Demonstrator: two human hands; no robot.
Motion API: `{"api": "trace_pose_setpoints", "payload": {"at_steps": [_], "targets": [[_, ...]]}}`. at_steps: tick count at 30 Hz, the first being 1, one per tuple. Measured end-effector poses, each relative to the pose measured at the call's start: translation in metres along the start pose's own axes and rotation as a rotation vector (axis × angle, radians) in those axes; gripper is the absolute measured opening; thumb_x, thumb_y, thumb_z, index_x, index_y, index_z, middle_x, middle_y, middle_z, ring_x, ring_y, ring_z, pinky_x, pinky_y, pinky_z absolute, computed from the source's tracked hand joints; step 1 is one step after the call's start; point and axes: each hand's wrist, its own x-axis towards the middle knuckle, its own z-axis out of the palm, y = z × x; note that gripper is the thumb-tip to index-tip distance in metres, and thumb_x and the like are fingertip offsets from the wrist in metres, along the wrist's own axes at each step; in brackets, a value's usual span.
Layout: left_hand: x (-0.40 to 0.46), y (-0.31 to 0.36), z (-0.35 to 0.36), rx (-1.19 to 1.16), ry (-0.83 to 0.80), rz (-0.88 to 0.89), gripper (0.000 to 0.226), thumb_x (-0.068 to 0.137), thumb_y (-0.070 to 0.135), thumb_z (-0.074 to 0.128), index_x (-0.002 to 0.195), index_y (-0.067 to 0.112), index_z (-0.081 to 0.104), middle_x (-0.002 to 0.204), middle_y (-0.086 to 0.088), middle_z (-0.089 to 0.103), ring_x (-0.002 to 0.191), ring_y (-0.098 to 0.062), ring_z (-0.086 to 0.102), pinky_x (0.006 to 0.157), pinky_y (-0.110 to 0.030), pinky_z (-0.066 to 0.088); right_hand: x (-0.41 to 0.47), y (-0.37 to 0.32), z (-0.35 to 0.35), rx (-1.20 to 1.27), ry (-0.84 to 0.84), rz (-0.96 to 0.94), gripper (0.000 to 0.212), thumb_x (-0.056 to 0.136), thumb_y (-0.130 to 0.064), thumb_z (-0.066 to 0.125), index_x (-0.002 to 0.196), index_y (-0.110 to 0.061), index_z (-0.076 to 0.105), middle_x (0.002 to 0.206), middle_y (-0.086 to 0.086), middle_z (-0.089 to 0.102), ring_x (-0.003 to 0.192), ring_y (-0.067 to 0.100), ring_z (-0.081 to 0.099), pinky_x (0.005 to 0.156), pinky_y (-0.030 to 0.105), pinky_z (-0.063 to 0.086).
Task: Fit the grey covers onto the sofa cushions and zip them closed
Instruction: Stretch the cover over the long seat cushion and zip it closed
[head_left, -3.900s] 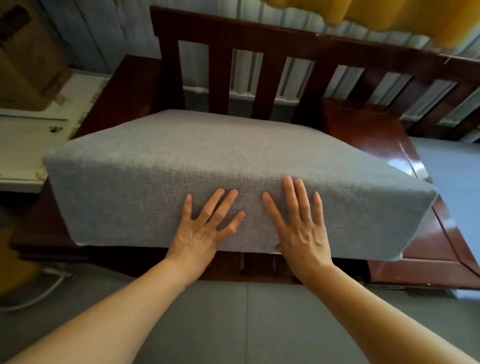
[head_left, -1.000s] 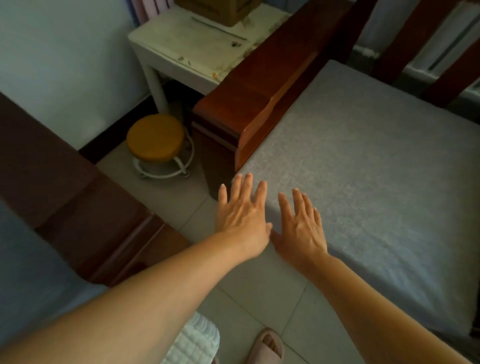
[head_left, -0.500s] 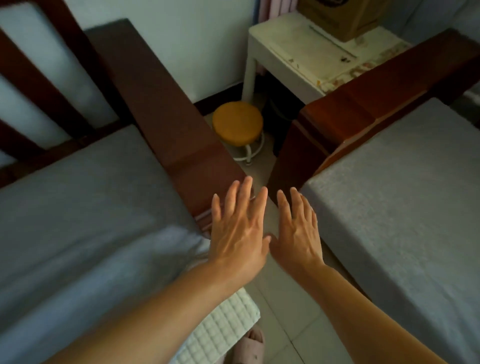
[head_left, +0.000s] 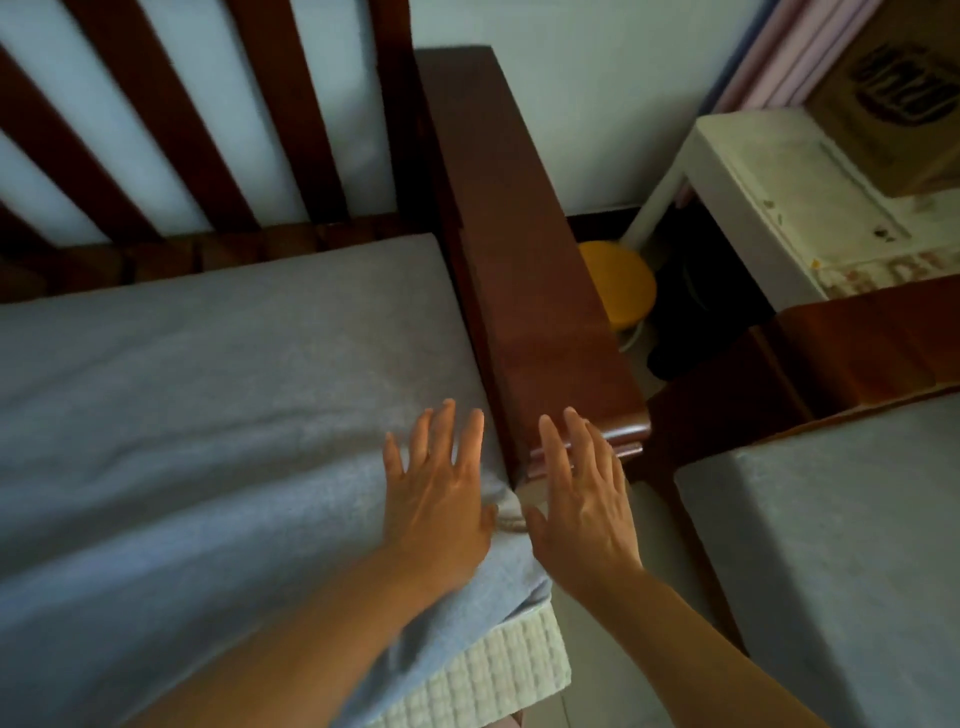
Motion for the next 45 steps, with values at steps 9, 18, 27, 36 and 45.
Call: {"api": "trace_pose_setpoints", "payload": {"at_steps": [9, 18, 27, 36, 45], "targets": [[-0.002, -0.028, 0.021, -0.064, -0.061, -0.201, 0.086, 0.090, 0.042, 0.055, 0.149, 0.022, -0.004, 0.157, -0.002, -0.001, 0.145, -0.026, -0.007, 0.114, -0.052, -0.002, 0.000, -0.017, 0.036, -0.078, -0.126, -0.217, 0.099, 0.053, -0.025, 0.087, 0.137, -0.007, 0.038, 0.140, 0.019, 0.046, 0.130, 0.034, 0.044, 0.106, 0.045, 0.033], [-0.028, -0.004, 0.067, -0.057, 0.086, -0.498, 0.081, 0.084, 0.043, 0.063, 0.147, 0.016, 0.019, 0.149, -0.006, 0.026, 0.140, -0.027, 0.018, 0.111, -0.050, 0.016, 0.001, 0.036, 0.054, 0.023, -0.204, -0.559, 0.094, 0.061, -0.027, 0.084, 0.141, -0.011, 0.039, 0.146, 0.013, 0.040, 0.134, 0.033, 0.039, 0.108, 0.043, 0.023], [-0.098, 0.076, 0.158, -0.040, 0.300, -0.468, 0.051, 0.046, 0.017, 0.082, 0.088, 0.015, 0.053, 0.085, -0.004, 0.054, 0.079, -0.025, 0.053, 0.064, -0.037, 0.045, -0.057, 0.111, 0.109, 0.068, -0.249, -0.824, 0.096, 0.050, -0.025, 0.083, 0.133, -0.008, 0.040, 0.135, 0.018, 0.051, 0.126, 0.031, 0.037, 0.104, 0.046, 0.039], [-0.100, 0.075, 0.229, -0.100, 0.236, -0.393, 0.067, 0.048, 0.011, 0.084, 0.112, 0.014, 0.062, 0.107, -0.001, 0.062, 0.100, -0.021, 0.059, 0.085, -0.038, 0.050, -0.079, 0.117, 0.147, 0.123, -0.163, -0.831, 0.083, 0.046, -0.013, 0.087, 0.121, -0.012, 0.054, 0.117, 0.011, 0.057, 0.104, 0.025, 0.052, 0.083, 0.036, 0.051], [-0.096, 0.058, 0.262, 0.101, 0.464, -0.357, 0.038, 0.075, 0.011, 0.049, 0.108, 0.014, 0.068, 0.106, -0.005, 0.059, 0.094, -0.026, 0.054, 0.073, -0.037, 0.043, -0.101, 0.109, 0.183, 0.086, 0.000, -0.704, 0.058, 0.061, -0.007, 0.082, 0.115, -0.005, 0.062, 0.110, 0.010, 0.059, 0.098, 0.027, 0.058, 0.081, 0.038, 0.054]]}}
